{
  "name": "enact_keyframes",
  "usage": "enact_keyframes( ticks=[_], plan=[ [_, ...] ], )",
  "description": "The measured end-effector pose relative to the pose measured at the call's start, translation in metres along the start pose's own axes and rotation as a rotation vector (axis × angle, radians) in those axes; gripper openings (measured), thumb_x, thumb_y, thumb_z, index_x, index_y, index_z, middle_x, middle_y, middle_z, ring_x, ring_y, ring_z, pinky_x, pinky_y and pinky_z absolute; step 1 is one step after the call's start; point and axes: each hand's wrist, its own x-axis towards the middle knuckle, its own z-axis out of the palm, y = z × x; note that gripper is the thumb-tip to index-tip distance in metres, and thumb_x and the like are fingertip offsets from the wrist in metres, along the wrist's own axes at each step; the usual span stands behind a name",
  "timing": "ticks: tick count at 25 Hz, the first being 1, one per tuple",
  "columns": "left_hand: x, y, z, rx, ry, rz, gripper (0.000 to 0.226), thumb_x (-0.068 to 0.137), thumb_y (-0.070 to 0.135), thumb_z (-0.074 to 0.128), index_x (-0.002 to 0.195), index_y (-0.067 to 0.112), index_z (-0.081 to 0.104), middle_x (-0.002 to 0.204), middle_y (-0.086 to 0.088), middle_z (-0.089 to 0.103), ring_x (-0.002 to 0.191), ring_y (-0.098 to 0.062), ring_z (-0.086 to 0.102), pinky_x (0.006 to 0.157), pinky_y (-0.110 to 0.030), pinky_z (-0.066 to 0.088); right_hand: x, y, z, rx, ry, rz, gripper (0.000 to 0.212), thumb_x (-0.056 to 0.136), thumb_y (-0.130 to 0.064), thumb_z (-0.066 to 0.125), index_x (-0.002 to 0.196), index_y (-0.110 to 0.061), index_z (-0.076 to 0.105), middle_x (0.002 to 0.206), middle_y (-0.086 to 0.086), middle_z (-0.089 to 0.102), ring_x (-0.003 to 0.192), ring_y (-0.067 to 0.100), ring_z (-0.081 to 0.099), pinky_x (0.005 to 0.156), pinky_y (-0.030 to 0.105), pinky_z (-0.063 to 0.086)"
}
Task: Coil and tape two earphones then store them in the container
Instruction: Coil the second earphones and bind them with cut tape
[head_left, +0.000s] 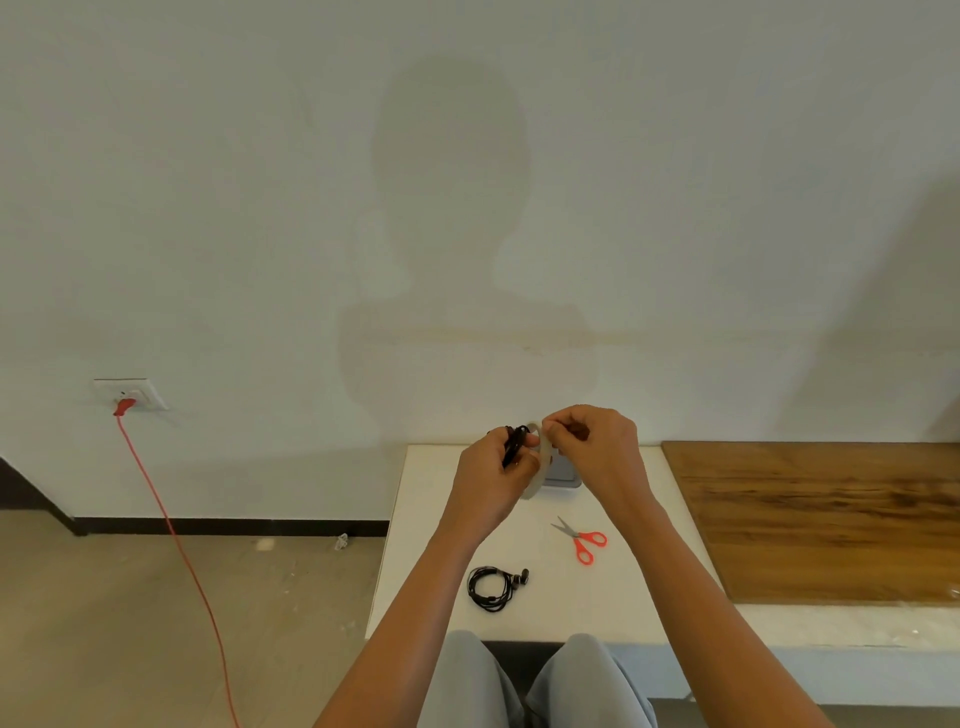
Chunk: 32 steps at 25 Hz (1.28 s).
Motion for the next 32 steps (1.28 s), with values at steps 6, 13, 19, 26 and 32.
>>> enact_keyframes(
  ticks=[6, 13, 19, 26, 32],
  plan=[
    [0.004, -0.001, 0.002, 0.117, 0.022, 0.111, 0.022, 0.098, 0.025, 0.049, 0.107, 0.013, 0.064, 0.093, -0.003, 0.072, 0.081, -0.018, 0.065, 0.068, -0.025, 0.049, 0.014, -0.005, -0.003, -0.197, -0.078, -0.082, 0.013, 0.087, -0.009, 0.059, 0.081, -0.007, 0.070, 0.073, 0.005, 0.071, 0.070, 0.022, 0.069, 0.074, 0.035, 0.058],
    [0.001, -0.001, 0.003, 0.200, 0.071, 0.197, 0.023, 0.099, 0.017, 0.047, 0.114, 0.008, 0.062, 0.090, 0.003, 0.064, 0.070, -0.001, 0.056, 0.061, -0.005, 0.039, 0.017, -0.012, 0.005, -0.498, -0.148, -0.151, 0.022, 0.095, -0.014, 0.046, 0.091, -0.001, 0.063, 0.084, 0.012, 0.068, 0.073, 0.027, 0.059, 0.070, 0.036, 0.051],
    [0.001, 0.003, 0.003, 0.198, 0.091, 0.167, 0.024, 0.098, 0.016, 0.049, 0.115, 0.008, 0.063, 0.085, 0.003, 0.064, 0.067, 0.000, 0.053, 0.061, -0.002, 0.038, 0.015, -0.014, 0.008, -0.769, -0.306, -0.231, 0.013, 0.088, -0.005, 0.058, 0.100, -0.003, 0.052, 0.096, 0.011, 0.058, 0.076, 0.022, 0.053, 0.071, 0.031, 0.047],
    [0.003, 0.002, 0.005, 0.166, 0.118, 0.020, 0.024, 0.097, 0.015, 0.049, 0.113, 0.008, 0.066, 0.100, -0.005, 0.069, 0.079, -0.008, 0.056, 0.060, -0.003, 0.040, 0.005, -0.005, 0.010, -0.510, -0.225, -0.144, 0.015, 0.097, -0.011, 0.038, 0.101, -0.005, 0.051, 0.099, 0.011, 0.054, 0.086, 0.024, 0.049, 0.076, 0.036, 0.044],
    [0.003, 0.000, 0.004, 0.131, 0.113, -0.008, 0.018, 0.093, 0.007, 0.049, 0.093, 0.005, 0.067, 0.063, 0.013, 0.053, 0.054, -0.002, 0.048, 0.051, -0.005, 0.037, -0.005, 0.001, 0.011, -0.344, -0.354, -0.174, 0.023, 0.097, -0.016, 0.041, 0.082, -0.006, 0.056, 0.076, 0.005, 0.059, 0.062, 0.014, 0.049, 0.060, 0.028, 0.044]
  ],
)
